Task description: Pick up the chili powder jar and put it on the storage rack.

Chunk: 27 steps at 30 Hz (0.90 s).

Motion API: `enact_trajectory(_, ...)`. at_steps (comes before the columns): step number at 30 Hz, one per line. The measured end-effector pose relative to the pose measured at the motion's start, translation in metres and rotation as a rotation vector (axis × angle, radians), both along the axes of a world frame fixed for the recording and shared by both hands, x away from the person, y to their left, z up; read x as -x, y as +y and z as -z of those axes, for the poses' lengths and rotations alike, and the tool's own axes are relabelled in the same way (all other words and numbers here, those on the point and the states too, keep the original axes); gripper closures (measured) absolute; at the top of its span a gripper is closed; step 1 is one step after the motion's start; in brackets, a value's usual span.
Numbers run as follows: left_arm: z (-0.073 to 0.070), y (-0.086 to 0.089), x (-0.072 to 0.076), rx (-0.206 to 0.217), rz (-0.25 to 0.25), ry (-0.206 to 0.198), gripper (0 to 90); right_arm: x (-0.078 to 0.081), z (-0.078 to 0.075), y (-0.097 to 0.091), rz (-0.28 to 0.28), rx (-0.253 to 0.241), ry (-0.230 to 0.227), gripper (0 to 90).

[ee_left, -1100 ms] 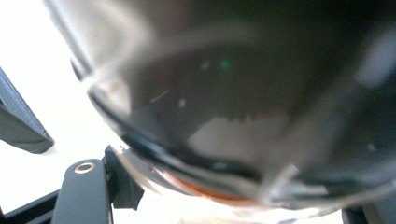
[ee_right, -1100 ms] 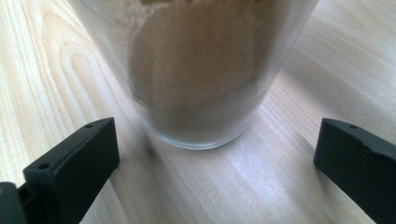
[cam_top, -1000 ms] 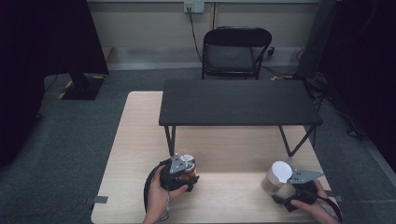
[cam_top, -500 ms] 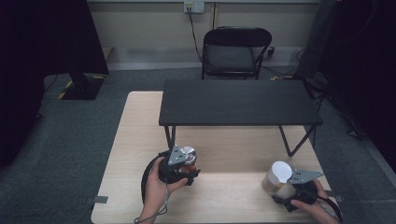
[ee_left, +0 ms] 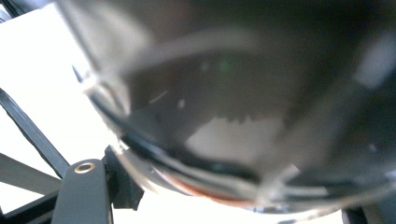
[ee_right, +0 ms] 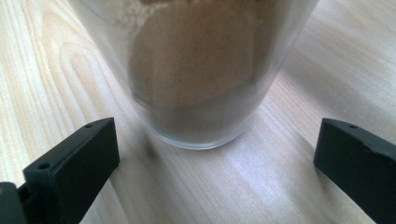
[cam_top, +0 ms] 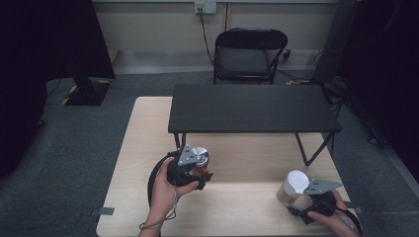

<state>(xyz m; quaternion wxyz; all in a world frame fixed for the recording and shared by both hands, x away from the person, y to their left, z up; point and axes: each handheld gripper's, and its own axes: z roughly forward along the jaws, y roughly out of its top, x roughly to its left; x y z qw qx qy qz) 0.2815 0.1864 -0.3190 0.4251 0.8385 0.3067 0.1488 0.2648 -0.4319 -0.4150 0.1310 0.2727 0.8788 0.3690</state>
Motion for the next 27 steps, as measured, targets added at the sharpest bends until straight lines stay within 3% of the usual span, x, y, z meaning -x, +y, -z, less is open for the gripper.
enact_trajectory(7, -0.011, 0.0, -0.005, 0.022, 0.009, 0.002, 30.6, 0.0, 0.0, 0.0, 0.001, 0.0, 0.0, 0.0)
enact_trajectory(19, -0.036, -0.007, -0.012, -0.009, 0.02, 0.0, 30.6, 0.0, 0.0, 0.0, 0.001, 0.0, 0.0, 0.0)
enact_trajectory(27, -0.046, -0.008, -0.018, -0.001, 0.031, 0.006, 30.6, 0.0, 0.0, 0.0, 0.001, 0.0, 0.0, 0.0)
